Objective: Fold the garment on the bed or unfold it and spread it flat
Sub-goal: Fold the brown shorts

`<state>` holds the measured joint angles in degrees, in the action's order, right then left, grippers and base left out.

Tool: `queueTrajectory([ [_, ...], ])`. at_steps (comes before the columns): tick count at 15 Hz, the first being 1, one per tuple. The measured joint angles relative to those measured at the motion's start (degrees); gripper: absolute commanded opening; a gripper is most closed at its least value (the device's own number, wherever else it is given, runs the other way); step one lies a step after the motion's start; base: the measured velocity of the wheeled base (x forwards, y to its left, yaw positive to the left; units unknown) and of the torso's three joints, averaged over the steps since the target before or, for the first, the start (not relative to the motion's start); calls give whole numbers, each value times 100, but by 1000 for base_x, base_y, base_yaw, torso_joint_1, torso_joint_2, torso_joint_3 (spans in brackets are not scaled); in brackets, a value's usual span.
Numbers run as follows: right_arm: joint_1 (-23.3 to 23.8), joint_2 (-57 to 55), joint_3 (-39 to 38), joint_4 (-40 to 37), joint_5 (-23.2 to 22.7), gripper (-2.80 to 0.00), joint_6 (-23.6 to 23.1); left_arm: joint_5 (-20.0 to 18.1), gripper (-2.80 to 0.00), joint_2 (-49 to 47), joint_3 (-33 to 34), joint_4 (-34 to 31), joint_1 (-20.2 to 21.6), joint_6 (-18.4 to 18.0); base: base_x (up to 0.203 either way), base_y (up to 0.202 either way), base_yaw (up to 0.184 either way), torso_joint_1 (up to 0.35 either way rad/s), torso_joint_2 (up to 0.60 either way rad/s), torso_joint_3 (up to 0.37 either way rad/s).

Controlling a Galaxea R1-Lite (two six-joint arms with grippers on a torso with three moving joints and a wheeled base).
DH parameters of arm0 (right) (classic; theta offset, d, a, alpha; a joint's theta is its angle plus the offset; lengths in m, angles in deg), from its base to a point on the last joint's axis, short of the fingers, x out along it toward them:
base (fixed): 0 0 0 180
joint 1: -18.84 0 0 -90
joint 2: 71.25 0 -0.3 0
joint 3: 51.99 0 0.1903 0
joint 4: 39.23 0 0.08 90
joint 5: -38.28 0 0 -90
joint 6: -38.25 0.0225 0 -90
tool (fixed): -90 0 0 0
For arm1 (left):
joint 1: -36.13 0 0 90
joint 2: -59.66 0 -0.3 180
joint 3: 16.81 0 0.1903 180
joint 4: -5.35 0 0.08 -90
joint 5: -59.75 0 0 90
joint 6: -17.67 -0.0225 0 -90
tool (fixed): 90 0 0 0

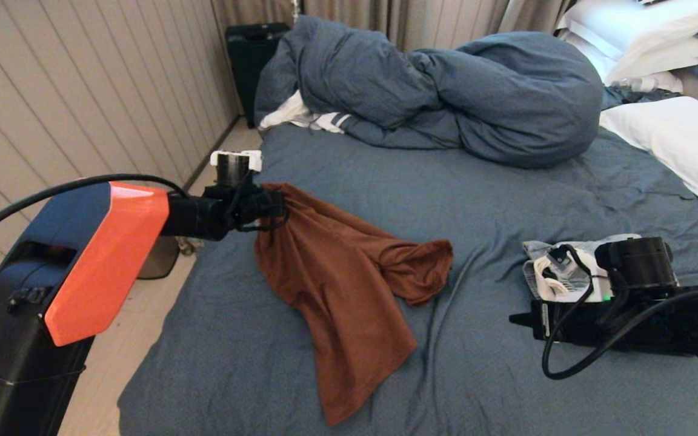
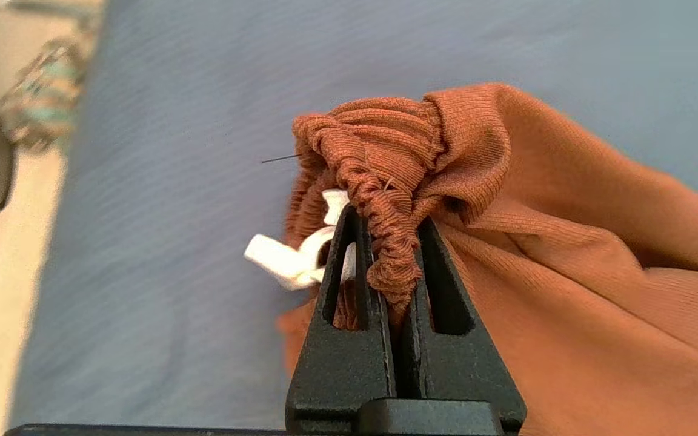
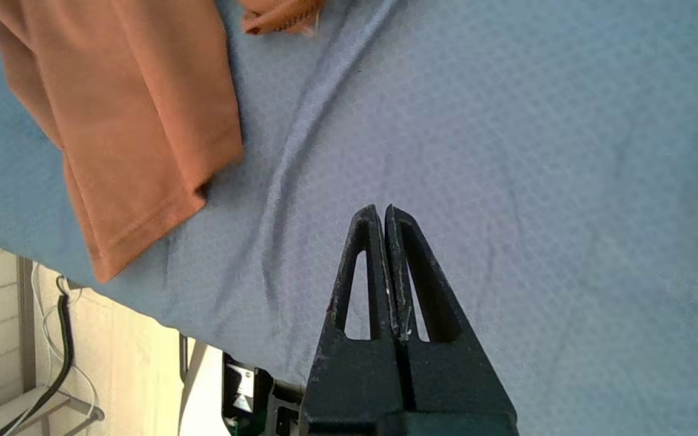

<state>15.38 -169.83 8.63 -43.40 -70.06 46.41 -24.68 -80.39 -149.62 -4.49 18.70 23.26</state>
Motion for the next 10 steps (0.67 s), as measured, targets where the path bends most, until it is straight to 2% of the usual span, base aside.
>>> queueTrajectory([
  [2, -6, 0, -7, 1, -1, -280, -10, 3, -280, -54, -1, -54, 28, -11, 0, 0, 0, 0, 0, 0],
  [3, -6, 2, -35, 6, -4, -280, -32, 21, 0, -58, 15, -120, 26, -65, 0, 0, 0, 0, 0, 0],
  [6, -12, 18, -82, 6, -22, -280, -45, 209, 0, -15, 20, -227, 33, -74, 0, 0, 0, 0, 0, 0],
  [10, -76, 18, -130, 4, -20, -280, -45, 181, 0, 534, 656, -190, -46, 126, 0, 0, 0, 0, 0, 0],
])
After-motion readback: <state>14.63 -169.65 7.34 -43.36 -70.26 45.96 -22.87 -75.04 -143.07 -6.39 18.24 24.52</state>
